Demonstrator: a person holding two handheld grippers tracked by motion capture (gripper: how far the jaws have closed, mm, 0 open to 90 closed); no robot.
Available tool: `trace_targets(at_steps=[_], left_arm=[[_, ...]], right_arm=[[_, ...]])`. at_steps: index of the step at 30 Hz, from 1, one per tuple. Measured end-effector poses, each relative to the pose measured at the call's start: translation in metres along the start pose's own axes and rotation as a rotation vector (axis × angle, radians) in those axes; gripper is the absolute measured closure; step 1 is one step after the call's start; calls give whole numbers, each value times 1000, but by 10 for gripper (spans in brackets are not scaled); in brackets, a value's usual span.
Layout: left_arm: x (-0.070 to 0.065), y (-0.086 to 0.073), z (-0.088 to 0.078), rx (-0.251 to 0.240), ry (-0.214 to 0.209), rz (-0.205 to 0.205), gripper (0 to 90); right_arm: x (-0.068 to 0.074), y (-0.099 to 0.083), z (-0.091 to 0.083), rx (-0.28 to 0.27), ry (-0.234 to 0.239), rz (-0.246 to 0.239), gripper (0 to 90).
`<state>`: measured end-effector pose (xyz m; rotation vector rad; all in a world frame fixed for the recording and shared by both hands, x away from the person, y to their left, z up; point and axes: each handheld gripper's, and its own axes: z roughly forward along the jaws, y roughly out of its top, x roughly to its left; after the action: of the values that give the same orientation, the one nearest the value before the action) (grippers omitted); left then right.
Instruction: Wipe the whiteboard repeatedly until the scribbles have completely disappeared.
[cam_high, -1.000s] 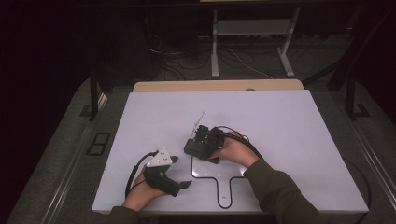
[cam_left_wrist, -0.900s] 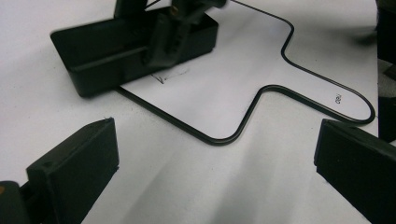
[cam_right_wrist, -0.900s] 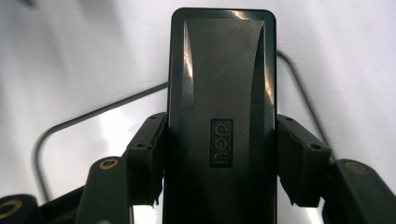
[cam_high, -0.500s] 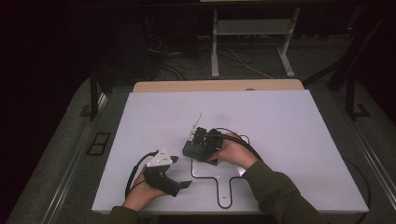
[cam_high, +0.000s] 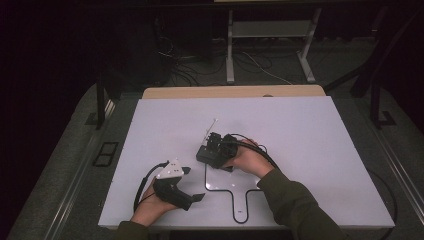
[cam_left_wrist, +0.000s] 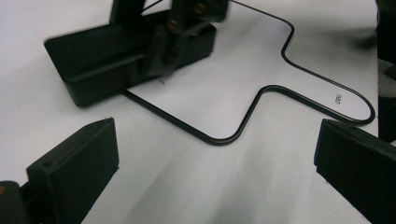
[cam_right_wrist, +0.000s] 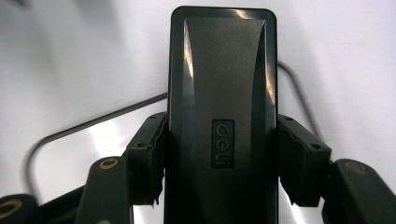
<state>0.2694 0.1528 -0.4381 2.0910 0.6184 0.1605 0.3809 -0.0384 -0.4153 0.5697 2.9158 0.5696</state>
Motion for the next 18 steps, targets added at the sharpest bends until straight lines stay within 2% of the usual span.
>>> trace_targets(at_steps=[5,10,16,18], left_arm=[[-1,0,0,3,2,3,0],[-1,0,0,3,3,3,0],[0,0,0,5,5,6,0],[0,0,0,8,5,8,0]], right_arm=[[11,-4,-2,-6,23,-32,389],[1,-3,-1,-15,5,-1,388],[-8,-4,-1,-12,-45,24,388],[-9,-4,-1,-13,-41,32,388]])
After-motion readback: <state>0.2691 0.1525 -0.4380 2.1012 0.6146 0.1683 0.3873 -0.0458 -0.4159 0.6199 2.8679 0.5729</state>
